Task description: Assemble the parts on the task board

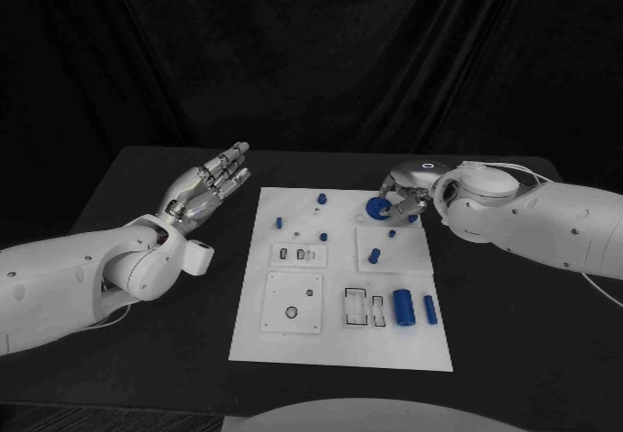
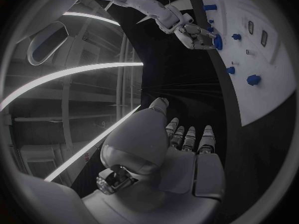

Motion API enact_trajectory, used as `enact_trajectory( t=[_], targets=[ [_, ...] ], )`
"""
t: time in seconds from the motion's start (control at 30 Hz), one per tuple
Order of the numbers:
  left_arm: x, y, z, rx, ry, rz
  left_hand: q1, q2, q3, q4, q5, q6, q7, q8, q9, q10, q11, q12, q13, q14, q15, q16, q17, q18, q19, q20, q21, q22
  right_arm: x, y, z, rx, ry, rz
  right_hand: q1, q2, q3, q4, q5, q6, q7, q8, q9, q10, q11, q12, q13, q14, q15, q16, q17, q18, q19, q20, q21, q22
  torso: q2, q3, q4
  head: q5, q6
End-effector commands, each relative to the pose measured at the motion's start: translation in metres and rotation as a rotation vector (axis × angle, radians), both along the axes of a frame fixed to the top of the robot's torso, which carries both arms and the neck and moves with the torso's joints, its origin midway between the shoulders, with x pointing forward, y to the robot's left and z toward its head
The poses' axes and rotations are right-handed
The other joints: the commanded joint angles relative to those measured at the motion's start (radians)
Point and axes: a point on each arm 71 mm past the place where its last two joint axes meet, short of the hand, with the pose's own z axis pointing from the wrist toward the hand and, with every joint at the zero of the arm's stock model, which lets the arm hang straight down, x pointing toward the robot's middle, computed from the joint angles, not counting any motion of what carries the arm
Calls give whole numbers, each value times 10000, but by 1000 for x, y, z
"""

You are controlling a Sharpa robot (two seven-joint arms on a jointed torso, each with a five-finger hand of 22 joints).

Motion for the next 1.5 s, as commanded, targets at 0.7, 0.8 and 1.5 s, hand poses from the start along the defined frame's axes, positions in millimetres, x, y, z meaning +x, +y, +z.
enact_trajectory(
  t=[0.7, 0.8, 1.5],
  targets=[
    [0, -3, 3, -222, -299, -202, 93, 21, 228, -119, 82, -6, 76, 28, 9, -4, 72, -38, -9, -4, 158, -37, -15, 96, -12, 113, -58, -12, -8, 1, -15, -83, 140, -59, 320, 68, 362, -467, 3036, 1221, -377, 1008, 688, 1022, -227, 25, 2633, 1057, -197, 27, 2635, 122, 63, -193, 0, 1957, 1, -6, 10, 26, -25],
    [0, -3, 3, -220, -295, -202, 87, 31, 265, -134, 81, -12, 76, 27, 9, -4, 74, -36, -9, -4, 169, -37, -15, 96, -12, 124, -58, -12, -8, 1, -14, 36, -26, -65, 251, 69, 372, -442, 3105, 1309, -426, 1086, 768, 1022, -267, 25, 2633, 1057, -239, 27, 2635, 104, 112, -235, 72, 1982, 0, -5, 11, 28, -17],
    [1, -1, 2, -171, -262, -138, 63, 37, 362, -181, 80, -8, 89, 28, 9, 3, 106, 9, 3, -4, 178, -37, -15, 98, -12, 149, -58, -12, -16, 11, 27, 596, -897, 193, -99, 31, 401, -239, 3329, 1473, -504, 1223, 972, 1022, -264, 25, 2633, 1057, -292, 27, 2635, 15, 349, -317, 443, 2098, -5, -20, 20, 100, 62]
  ],
)
